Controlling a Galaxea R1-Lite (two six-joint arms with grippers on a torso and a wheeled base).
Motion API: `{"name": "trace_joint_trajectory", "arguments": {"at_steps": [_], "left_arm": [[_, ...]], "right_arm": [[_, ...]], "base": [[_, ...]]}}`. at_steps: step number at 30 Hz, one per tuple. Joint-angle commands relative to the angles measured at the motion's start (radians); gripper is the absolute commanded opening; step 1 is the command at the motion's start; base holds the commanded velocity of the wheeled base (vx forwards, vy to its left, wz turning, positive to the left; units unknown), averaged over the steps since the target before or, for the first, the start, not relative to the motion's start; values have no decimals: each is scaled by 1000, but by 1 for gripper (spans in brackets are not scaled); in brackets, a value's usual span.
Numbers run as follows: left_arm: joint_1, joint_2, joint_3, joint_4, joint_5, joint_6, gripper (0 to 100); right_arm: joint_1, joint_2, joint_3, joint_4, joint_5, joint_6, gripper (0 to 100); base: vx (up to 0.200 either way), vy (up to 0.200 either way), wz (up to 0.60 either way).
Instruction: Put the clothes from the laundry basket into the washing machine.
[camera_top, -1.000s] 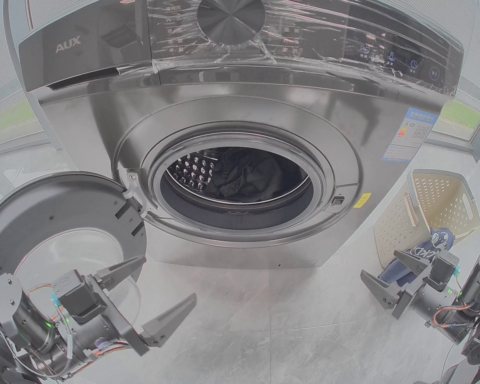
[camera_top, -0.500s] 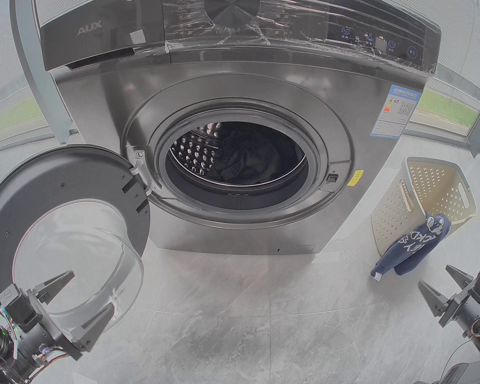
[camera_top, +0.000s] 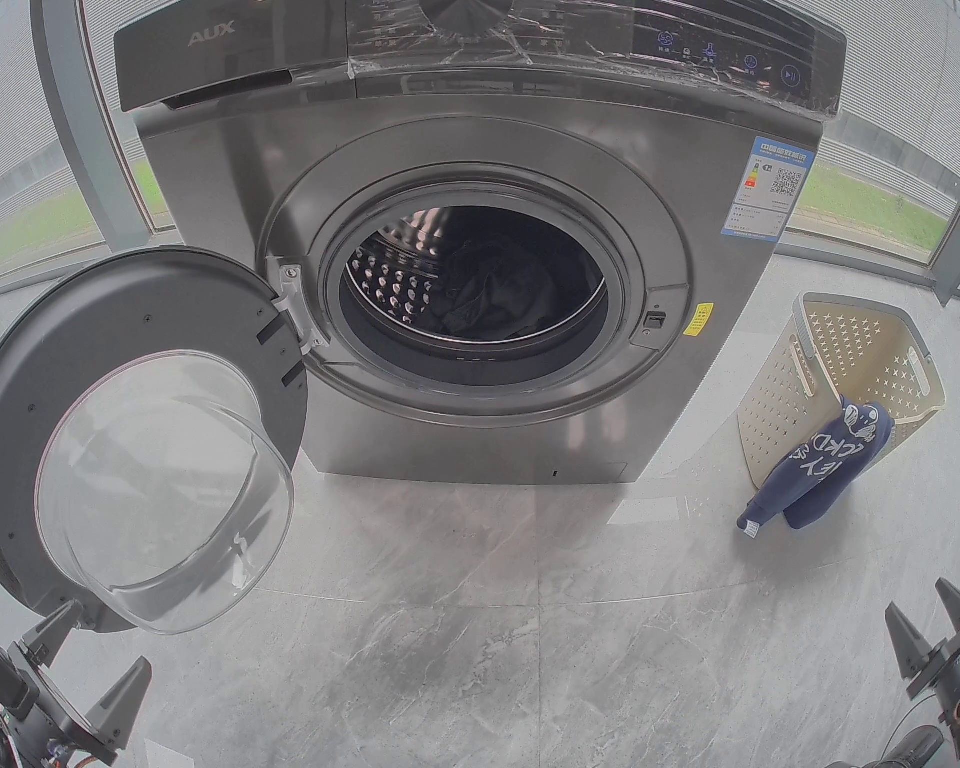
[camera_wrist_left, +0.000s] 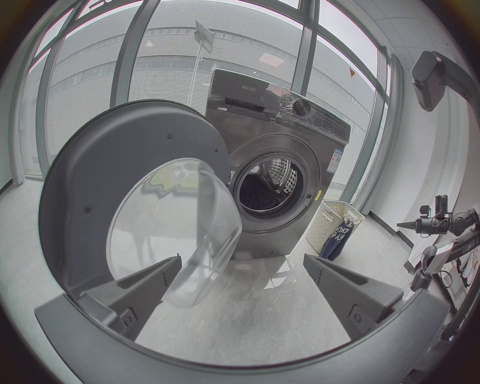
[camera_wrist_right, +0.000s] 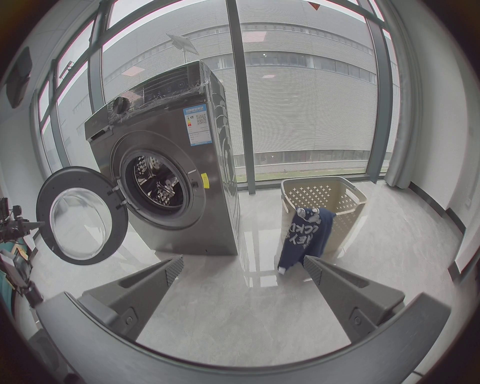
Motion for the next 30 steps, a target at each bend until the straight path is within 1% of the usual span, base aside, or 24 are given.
{"name": "trace_joint_trajectory", "arguments": {"at_steps": [1,2,3,4,5,6,7,8,9,10,11,12,14,15,16,17,18,20,22,24,26,27,28,30], "left_arm": [[130,-258,17,199,-49,-14,100],[139,-278,17,218,-53,-11,100],[156,-287,17,242,-55,5,100],[161,-286,17,247,-55,8,100],[174,-281,17,261,-50,19,100],[191,-280,17,267,-47,31,100],[194,-280,17,267,-47,34,100],[286,-301,17,268,-60,46,100],[323,-326,17,268,-76,55,100],[331,-333,17,268,-86,55,100],[312,-330,17,268,-81,46,100],[312,-329,17,268,-73,38,100],[308,-336,17,270,-37,8,100],[300,-358,17,273,-11,8,100],[300,-369,17,288,17,29,100],[302,-369,17,317,37,35,100],[300,-369,17,340,42,49,100],[299,-369,5,379,26,58,100],[299,-369,13,360,23,57,100],[299,-369,17,345,20,71,100],[299,-369,17,345,22,68,100],[299,-369,16,345,22,58,100],[299,-369,16,345,20,57,100],[299,-369,17,343,17,58,100]], "right_arm": [[-166,-380,7,263,106,-18,100],[-183,-383,2,266,112,-18,100],[-183,-383,4,255,100,-19,100],[-180,-383,5,252,94,-21,100],[-175,-383,12,247,49,-35,100],[-175,-383,12,260,32,-47,100],[-175,-383,12,260,34,-47,100],[-175,-383,12,261,42,-44,100],[-175,-383,12,261,40,-47,100],[-175,-383,12,263,40,-48,100],[-175,-383,12,266,49,-54,100],[-174,-383,12,264,49,-54,100],[-171,-383,16,252,51,-53,100],[-169,-383,18,250,52,-51,100],[-169,-383,18,250,52,-51,100],[-169,-383,18,250,52,-51,100],[-171,-383,18,250,52,-51,100],[-172,-383,18,250,54,-51,100],[-172,-383,18,253,57,-56,100],[-172,-383,18,267,84,-62,100],[-172,-383,18,272,94,-76,100],[-174,-383,18,272,100,-82,100],[-175,-383,18,273,103,-85,100],[-174,-383,18,272,109,-96,100]], "base": [[0,-200,0],[0,-200,0],[0,-200,0],[0,-200,0],[0,-200,0],[0,-200,0],[0,-200,0],[0,-200,0],[0,-200,0],[0,-200,0],[0,0,0],[0,0,0],[0,0,0],[0,0,0],[0,0,0],[0,0,0],[0,0,0],[0,0,0],[0,0,0],[0,0,0],[0,0,0],[0,0,0],[0,0,0],[0,-200,0]]}}
